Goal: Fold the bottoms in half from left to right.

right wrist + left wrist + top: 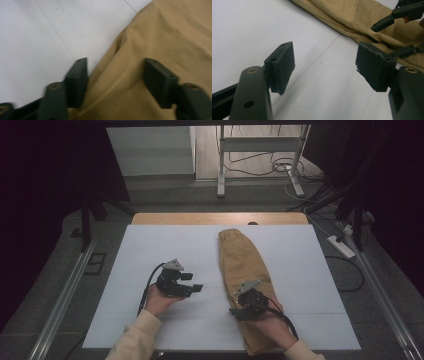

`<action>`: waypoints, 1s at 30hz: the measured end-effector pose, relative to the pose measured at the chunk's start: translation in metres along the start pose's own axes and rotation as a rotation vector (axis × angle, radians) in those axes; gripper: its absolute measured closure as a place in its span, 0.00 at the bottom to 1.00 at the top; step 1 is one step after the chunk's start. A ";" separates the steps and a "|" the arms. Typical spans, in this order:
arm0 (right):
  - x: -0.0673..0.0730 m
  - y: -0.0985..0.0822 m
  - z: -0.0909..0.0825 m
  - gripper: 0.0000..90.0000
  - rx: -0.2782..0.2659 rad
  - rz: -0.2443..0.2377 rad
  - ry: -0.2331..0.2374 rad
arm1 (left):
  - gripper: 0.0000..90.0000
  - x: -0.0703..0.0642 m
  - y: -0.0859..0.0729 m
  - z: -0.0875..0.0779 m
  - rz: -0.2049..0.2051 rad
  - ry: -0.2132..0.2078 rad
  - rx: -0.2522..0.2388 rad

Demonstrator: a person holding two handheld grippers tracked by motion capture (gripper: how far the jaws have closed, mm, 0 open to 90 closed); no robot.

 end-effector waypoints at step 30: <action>0.022 0.022 0.014 0.93 -0.061 -0.088 0.100 | 0.34 0.004 0.000 0.000 -0.009 0.006 -0.003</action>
Point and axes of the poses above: each handheld gripper's, and its own axes: z roughly forward along the jaws, y roughly out of its top, x roughly to its left, the point moved 6 cm from there along z, roughly forward along the jaws, and after that the axes turned 15 degrees about y, right-handed, at the moved point
